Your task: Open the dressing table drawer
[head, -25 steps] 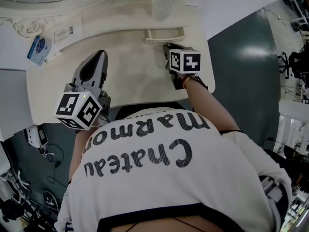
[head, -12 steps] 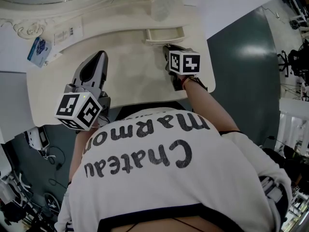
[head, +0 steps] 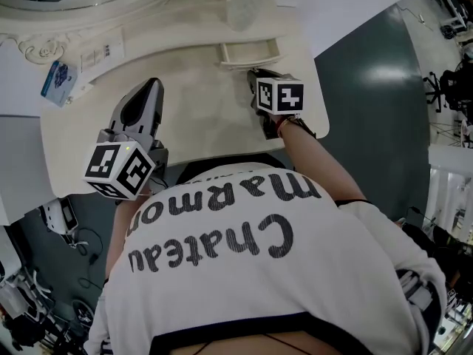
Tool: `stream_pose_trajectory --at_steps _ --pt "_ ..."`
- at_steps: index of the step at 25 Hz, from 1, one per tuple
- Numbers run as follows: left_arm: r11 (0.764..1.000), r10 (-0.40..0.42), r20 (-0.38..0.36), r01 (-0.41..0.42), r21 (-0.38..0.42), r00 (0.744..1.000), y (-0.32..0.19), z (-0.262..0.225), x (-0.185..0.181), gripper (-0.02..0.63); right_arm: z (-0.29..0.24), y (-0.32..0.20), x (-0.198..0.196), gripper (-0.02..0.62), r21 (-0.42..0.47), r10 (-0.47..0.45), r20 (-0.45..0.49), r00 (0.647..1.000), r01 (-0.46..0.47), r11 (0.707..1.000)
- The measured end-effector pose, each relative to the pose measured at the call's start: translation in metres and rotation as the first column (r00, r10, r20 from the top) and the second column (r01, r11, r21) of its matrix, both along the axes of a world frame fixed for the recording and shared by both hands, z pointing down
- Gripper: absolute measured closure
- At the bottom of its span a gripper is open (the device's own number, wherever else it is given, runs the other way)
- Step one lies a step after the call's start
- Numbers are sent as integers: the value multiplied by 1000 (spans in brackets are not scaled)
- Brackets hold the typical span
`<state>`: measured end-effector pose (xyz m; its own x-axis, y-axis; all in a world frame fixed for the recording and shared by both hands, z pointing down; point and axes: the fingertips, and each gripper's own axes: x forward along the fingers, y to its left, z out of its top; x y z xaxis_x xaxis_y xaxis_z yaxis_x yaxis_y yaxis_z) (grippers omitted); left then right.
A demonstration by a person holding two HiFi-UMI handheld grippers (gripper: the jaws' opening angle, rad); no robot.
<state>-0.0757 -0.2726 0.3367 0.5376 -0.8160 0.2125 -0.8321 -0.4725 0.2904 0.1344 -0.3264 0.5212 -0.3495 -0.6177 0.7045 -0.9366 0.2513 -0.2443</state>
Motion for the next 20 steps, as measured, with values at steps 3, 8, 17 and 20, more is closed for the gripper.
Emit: stream_pose_trajectory --at_steps 3,8,17,20 --pt "1000 6 0 -6 2 1000 -1 -2 1 583 0 3 0 492 -3 2 1 1000 -2 1000" --pt "1000 16 -1 -16 3 1000 -1 -2 3 583 -1 4 1 492 -1 14 2 1000 -14 1000" --pt "1000 21 -3 -21 0 1000 -1 1 -1 583 1 5 2 493 1 30 -5 1000 -30 1000" --pt "1000 24 -6 -24 -2 1000 -2 1 -3 583 1 5 2 494 0 36 -8 999 -36 999"
